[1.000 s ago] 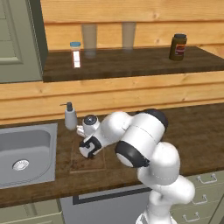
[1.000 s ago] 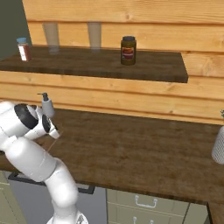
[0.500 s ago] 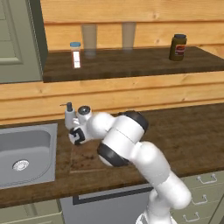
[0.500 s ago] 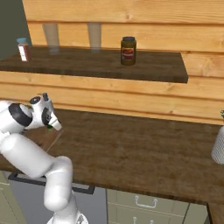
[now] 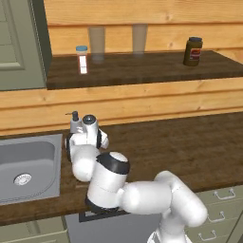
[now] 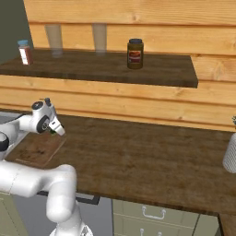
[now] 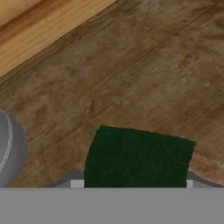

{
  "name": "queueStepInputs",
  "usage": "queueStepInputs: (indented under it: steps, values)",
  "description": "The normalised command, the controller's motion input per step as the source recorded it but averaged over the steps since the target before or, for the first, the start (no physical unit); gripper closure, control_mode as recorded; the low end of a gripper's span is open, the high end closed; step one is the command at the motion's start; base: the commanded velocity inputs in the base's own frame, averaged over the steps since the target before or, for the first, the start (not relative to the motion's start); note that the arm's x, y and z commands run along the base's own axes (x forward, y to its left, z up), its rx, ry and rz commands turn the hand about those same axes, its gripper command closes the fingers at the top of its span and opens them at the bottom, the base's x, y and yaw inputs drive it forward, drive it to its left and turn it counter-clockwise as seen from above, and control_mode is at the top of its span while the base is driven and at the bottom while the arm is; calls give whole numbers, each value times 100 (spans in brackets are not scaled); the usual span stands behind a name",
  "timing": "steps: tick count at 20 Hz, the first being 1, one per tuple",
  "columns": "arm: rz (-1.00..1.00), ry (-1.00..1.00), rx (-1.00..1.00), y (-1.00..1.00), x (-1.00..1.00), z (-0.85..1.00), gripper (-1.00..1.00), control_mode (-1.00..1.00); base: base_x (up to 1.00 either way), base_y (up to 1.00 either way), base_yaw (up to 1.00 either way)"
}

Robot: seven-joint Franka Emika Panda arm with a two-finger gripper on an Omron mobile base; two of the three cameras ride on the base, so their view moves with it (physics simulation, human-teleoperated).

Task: Pick up the sponge from the counter and clean the cutting board by briefly scrubbing or pressing down on the cutting board. Once finished, release the sponge.

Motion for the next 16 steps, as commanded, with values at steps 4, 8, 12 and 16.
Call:
queueStepInputs:
  steps: [4,8,12,16]
  values:
    - [0,-12,2,46,-7,-24,100,-100,0,0,0]
    - [0,-12,5,39,-28,-20,100,-100,0,0,0]
    - [0,-8,9,20,-50,-36,100,-100,0,0,0]
    - [0,-4,2,17,-38,-42,100,-100,0,0,0]
